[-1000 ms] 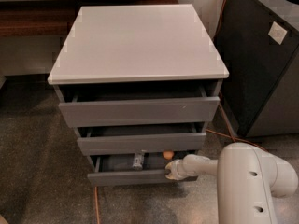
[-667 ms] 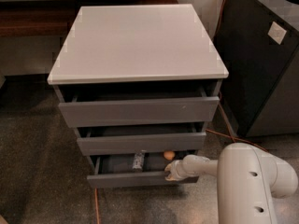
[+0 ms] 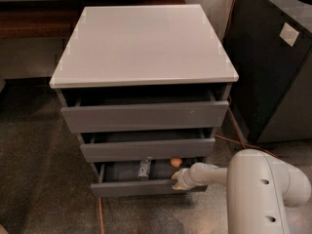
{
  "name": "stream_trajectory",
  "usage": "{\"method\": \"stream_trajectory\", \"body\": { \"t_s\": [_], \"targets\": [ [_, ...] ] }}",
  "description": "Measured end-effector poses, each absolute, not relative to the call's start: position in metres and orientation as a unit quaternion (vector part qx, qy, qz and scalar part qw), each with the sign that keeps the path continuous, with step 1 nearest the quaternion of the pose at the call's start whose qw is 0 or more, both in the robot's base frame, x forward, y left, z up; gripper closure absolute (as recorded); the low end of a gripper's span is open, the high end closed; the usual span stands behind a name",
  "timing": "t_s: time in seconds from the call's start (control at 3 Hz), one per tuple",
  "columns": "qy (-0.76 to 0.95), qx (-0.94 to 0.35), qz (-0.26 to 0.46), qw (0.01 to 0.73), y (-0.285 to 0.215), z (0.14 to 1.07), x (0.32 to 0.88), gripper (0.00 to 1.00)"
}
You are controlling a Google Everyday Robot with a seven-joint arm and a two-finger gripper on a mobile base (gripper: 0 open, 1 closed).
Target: Pick orange from bottom drawer and place on counter
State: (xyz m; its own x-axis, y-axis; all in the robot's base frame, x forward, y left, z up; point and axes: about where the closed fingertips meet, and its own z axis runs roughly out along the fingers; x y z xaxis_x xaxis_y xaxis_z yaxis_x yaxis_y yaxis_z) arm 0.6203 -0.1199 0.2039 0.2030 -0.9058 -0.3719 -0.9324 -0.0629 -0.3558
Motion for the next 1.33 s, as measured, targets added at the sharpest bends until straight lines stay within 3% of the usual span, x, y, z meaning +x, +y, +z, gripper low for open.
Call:
{"method": "stream_trajectory", "body": {
  "t_s": [1.33],
  "targets": [
    [0.631,-0.729,0.025,0.266,-0.1201,0.2038,0.6202,1.00]
  ]
}}
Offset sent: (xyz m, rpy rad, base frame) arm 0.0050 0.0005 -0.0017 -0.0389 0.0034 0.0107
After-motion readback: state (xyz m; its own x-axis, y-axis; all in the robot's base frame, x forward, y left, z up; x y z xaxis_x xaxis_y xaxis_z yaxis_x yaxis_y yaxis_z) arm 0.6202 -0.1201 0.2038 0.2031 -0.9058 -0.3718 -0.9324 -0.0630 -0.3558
